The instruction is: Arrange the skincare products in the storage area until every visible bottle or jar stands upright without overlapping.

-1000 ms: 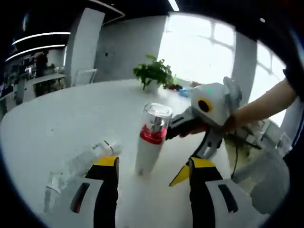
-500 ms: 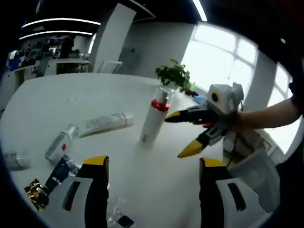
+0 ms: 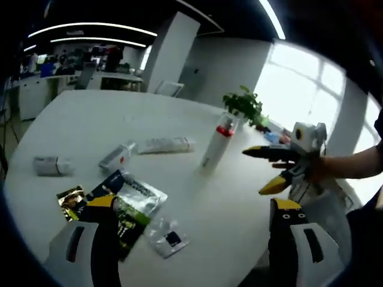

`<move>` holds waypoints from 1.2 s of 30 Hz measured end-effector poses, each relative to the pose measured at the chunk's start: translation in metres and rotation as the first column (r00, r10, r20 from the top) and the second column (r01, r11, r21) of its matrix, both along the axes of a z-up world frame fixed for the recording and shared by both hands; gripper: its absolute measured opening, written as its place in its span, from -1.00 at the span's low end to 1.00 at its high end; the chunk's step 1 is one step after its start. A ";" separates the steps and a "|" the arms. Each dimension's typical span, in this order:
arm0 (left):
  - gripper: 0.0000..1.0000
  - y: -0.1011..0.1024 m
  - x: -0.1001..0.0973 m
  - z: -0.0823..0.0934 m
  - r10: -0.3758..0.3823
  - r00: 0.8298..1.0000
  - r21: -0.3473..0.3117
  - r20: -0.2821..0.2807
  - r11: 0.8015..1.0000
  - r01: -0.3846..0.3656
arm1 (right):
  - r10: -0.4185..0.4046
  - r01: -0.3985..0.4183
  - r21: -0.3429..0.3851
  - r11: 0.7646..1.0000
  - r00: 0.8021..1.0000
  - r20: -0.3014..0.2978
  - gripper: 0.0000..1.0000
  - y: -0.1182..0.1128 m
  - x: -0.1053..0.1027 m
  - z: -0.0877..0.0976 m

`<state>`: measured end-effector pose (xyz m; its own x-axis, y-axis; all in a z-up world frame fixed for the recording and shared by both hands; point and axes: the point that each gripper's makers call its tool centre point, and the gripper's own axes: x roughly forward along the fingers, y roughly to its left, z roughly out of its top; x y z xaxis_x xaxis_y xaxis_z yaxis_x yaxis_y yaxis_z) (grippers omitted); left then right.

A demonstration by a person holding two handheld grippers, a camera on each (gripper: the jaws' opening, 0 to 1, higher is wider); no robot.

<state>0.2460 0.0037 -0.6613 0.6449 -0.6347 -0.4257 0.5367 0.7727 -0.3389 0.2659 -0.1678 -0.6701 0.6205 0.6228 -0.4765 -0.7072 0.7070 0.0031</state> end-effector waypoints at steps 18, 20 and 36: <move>0.98 0.040 -0.047 0.026 0.057 0.996 0.053 0.063 0.997 -0.060 | -0.036 0.035 0.037 0.999 0.999 0.004 0.99 0.003 -0.037 0.013; 0.98 0.045 -0.053 0.024 0.073 0.995 0.055 0.064 0.996 -0.076 | -0.037 0.037 0.026 0.999 0.999 0.005 0.99 0.001 -0.039 0.012; 0.96 0.059 -0.070 0.014 0.136 0.991 0.039 0.017 0.990 -0.136 | -0.093 0.094 0.022 0.995 0.996 -0.015 0.99 -0.016 -0.059 0.005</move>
<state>0.1763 0.0631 -0.6470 0.7301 -0.5235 -0.4392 0.4301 0.8515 -0.2999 0.2073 -0.1837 -0.6652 0.6700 0.5731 -0.4718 -0.6378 0.7696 0.0291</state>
